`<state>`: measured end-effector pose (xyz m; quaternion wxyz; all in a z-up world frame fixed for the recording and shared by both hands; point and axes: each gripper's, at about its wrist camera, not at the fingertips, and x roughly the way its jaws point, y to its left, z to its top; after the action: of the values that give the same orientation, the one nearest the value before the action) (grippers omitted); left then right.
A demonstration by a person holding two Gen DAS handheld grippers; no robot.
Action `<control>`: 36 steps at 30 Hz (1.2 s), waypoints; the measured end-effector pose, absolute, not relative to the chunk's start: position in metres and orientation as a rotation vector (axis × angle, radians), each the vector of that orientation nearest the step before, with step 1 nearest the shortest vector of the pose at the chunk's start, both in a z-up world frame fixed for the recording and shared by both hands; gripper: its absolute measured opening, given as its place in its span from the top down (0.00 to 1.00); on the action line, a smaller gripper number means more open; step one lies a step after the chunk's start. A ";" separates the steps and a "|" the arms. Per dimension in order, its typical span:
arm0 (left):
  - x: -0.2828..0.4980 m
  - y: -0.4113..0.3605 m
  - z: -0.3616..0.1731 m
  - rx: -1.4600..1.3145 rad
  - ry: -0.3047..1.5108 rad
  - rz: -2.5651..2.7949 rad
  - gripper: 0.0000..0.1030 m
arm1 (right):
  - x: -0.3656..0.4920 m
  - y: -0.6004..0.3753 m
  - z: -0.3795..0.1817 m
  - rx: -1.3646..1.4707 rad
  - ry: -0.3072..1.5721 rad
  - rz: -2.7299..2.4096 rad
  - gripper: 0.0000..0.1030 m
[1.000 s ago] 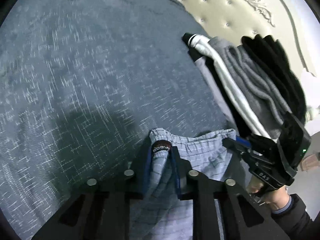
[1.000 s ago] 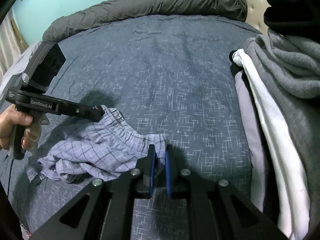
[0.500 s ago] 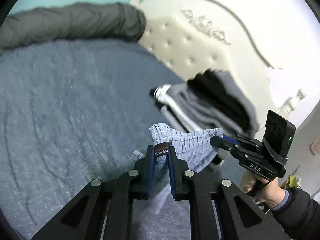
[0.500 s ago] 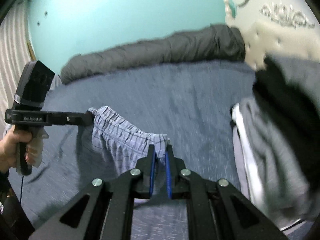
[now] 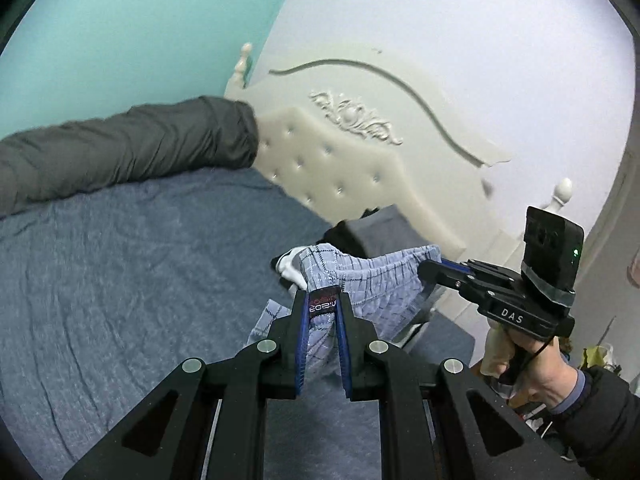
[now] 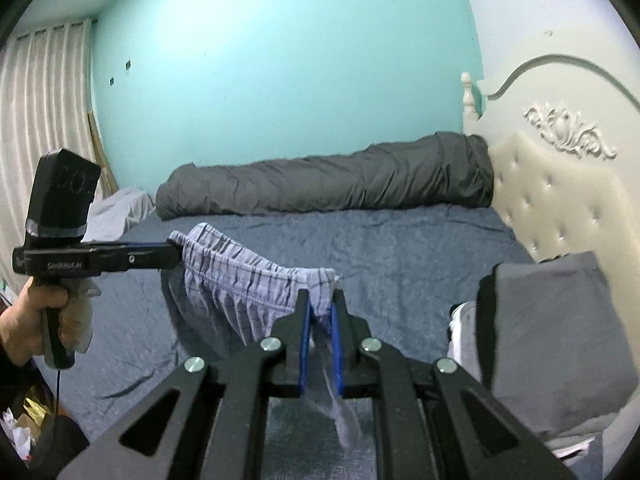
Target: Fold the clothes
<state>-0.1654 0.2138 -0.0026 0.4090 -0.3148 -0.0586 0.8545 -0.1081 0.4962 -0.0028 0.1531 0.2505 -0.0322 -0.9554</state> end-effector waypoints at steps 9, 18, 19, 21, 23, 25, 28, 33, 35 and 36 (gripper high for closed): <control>-0.125 0.255 0.041 -0.751 -0.118 2.112 0.86 | -0.060 0.528 0.037 0.699 -0.055 -2.771 0.92; -0.097 0.310 0.051 -0.742 -0.089 2.074 0.86 | -0.020 0.568 0.054 0.719 -0.051 -2.813 0.92; -0.095 0.316 0.051 -0.742 -0.087 2.069 0.86 | -0.016 0.574 0.055 0.721 -0.053 -2.819 0.92; -0.091 0.330 0.052 -0.742 -0.081 2.059 0.86 | -0.010 0.585 0.056 0.727 -0.058 -2.832 0.92; -0.086 0.342 0.054 -0.739 -0.069 2.045 0.87 | -0.005 0.597 0.058 0.734 -0.066 -2.845 0.92; -0.082 0.356 0.056 -0.735 -0.060 2.031 0.86 | 0.000 0.609 0.059 0.741 -0.066 -2.859 0.92; -0.079 0.375 0.059 -0.726 -0.050 2.015 0.86 | 0.007 0.627 0.062 0.745 -0.072 -2.880 0.92; -0.074 0.410 0.063 -0.713 -0.027 1.993 0.86 | 0.015 0.653 0.067 0.768 -0.069 -2.911 0.92; -0.074 0.422 0.065 -0.713 -0.028 1.982 0.86 | 0.019 0.662 0.070 0.780 -0.064 -2.923 0.92; -0.075 0.428 0.065 -0.714 -0.027 1.976 0.86 | 0.020 0.668 0.071 0.785 -0.062 -2.929 0.92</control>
<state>-0.0746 0.4277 0.0650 0.4969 -0.2947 -0.0113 0.8161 0.0202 0.6677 0.0710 0.0542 0.2584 -0.0205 -0.9643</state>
